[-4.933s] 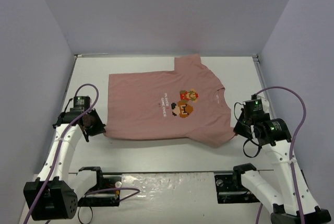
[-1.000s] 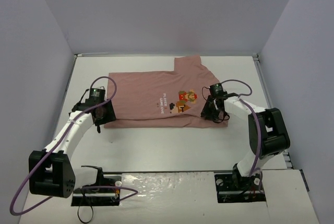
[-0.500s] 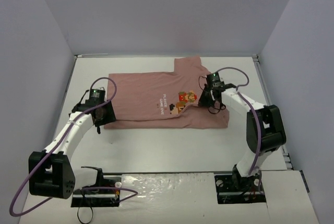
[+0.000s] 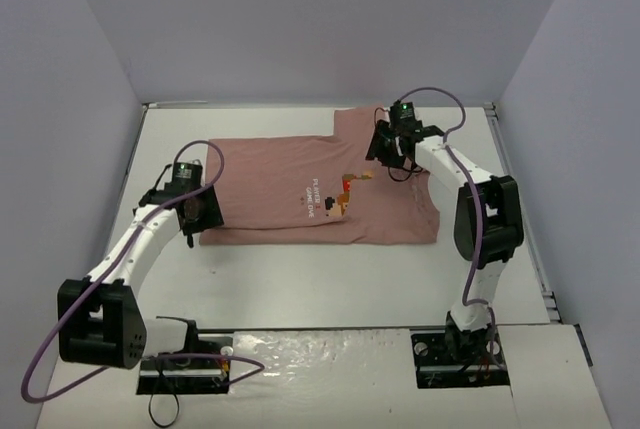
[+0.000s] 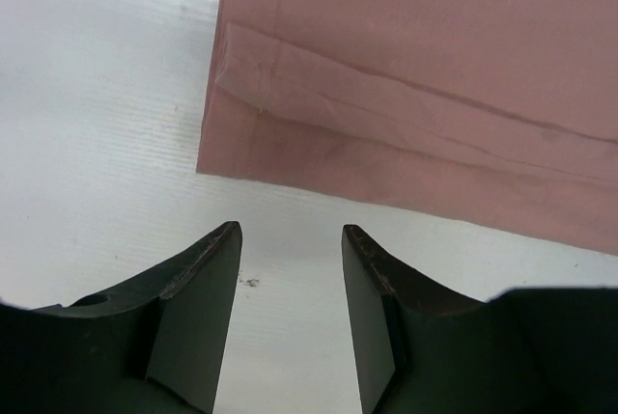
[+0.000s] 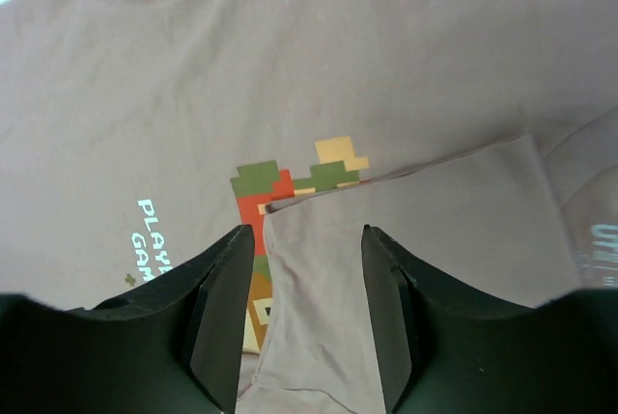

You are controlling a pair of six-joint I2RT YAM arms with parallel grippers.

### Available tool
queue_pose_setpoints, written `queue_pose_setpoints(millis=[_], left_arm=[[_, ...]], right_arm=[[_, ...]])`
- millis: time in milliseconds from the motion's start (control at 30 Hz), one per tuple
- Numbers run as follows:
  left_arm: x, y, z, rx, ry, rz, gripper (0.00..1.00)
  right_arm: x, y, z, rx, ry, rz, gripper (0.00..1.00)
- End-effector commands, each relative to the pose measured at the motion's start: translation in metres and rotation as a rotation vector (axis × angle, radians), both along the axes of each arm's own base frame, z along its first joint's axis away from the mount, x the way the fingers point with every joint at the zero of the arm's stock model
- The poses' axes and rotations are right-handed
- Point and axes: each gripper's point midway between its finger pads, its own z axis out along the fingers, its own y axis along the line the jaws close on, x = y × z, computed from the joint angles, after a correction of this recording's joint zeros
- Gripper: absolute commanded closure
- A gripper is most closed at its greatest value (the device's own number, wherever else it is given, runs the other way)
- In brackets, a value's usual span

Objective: Fold and stack the t-shirts

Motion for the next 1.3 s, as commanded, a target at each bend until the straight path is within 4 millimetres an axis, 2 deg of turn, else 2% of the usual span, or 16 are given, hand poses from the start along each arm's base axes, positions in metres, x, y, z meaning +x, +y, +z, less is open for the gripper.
queue_pose_setpoints(millis=[0, 67, 167, 200, 333, 500, 567, 700, 933, 1100, 1267], left_arm=[[0.039, -0.019, 0.025, -0.076, -0.076, -0.034, 0.57], [0.043, -0.028, 0.02, -0.111, -0.049, -0.051, 0.57], [0.045, -0.037, 0.009, -0.142, -0.01, -0.05, 0.57], [0.044, -0.038, 0.005, -0.148, 0.006, -0.038, 0.57], [0.039, -0.035, -0.008, -0.157, 0.053, 0.047, 0.57], [0.043, -0.032, -0.017, -0.154, 0.077, 0.102, 0.57], [0.049, -0.035, -0.026, -0.163, 0.11, 0.11, 0.57], [0.053, -0.038, -0.03, -0.172, 0.136, 0.115, 0.57], [0.05, -0.032, -0.041, -0.151, 0.155, 0.161, 0.56], [0.066, -0.032, -0.046, -0.146, 0.141, 0.182, 0.55], [0.094, -0.03, -0.039, -0.162, 0.091, 0.217, 0.54]], right_arm=[[0.0, -0.041, 0.075, -0.045, -0.17, -0.009, 0.51], [-0.017, -0.055, 0.083, -0.057, -0.181, -0.022, 0.5], [-0.046, -0.069, 0.067, -0.063, -0.134, -0.036, 0.49], [-0.053, -0.071, 0.071, -0.058, -0.142, -0.038, 0.49], [-0.082, -0.077, 0.061, -0.053, -0.117, -0.041, 0.48], [-0.102, -0.085, 0.051, -0.052, -0.097, -0.053, 0.48], [-0.11, -0.089, 0.047, -0.051, -0.085, -0.06, 0.48], [-0.113, -0.096, 0.045, -0.052, -0.081, -0.07, 0.47], [-0.112, -0.104, 0.044, -0.053, -0.076, -0.078, 0.46], [-0.114, -0.106, 0.037, -0.055, -0.055, -0.077, 0.46], [-0.114, -0.107, 0.034, -0.055, -0.049, -0.073, 0.46]])
